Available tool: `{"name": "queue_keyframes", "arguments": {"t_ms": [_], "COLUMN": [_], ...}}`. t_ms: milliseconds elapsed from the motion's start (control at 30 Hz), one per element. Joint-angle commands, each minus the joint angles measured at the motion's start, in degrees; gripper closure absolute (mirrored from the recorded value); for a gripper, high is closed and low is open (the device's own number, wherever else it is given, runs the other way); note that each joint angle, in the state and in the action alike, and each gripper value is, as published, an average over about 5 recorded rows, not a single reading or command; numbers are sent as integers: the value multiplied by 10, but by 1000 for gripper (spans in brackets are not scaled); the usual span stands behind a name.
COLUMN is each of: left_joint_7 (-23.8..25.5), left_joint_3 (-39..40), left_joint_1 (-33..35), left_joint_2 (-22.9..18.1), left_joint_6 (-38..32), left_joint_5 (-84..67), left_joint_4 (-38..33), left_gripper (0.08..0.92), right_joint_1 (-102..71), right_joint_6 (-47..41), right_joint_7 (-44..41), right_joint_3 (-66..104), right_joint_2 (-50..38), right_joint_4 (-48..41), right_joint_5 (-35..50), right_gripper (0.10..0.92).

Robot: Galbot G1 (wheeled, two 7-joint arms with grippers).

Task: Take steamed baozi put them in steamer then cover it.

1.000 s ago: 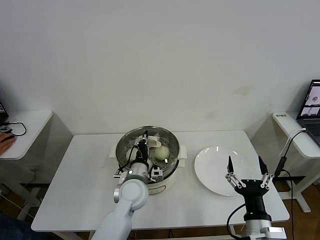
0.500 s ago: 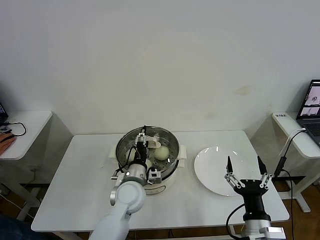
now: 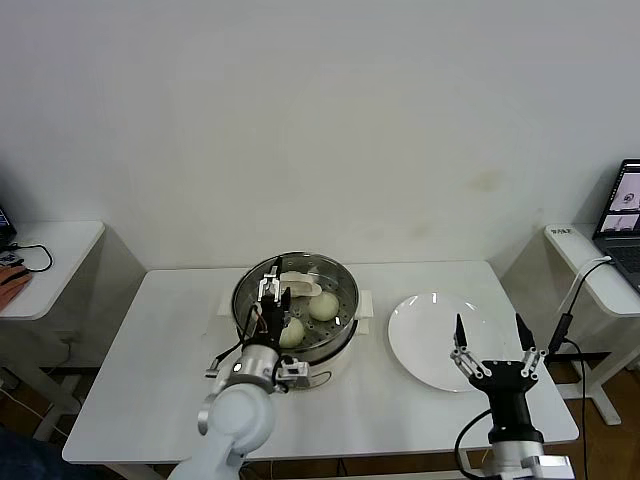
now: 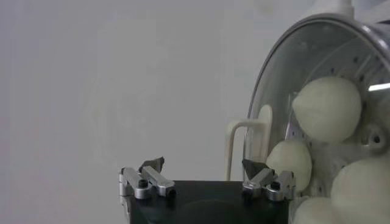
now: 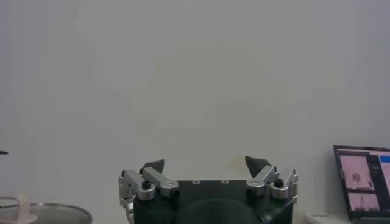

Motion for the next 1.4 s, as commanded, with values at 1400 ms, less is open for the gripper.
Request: {"name": "queue_keyframes", "arguments": {"t_ms": [1400], "left_joint_7": [-267], "left_joint_3": [-304], "left_joint_1": [372], "left_joint_2": [8], "left_joint_6": [-177], "left_joint_5": [-894], "left_joint_4": [-148], "left_gripper": [177], "right_joint_1": [-57], "right_joint_6": [-72], "right_joint_7": [2], "right_joint_3": [22], "right_joint_2": [-138], "right_joint_4": [-43], "right_joint_5": [135], "right_gripper": [202]}}
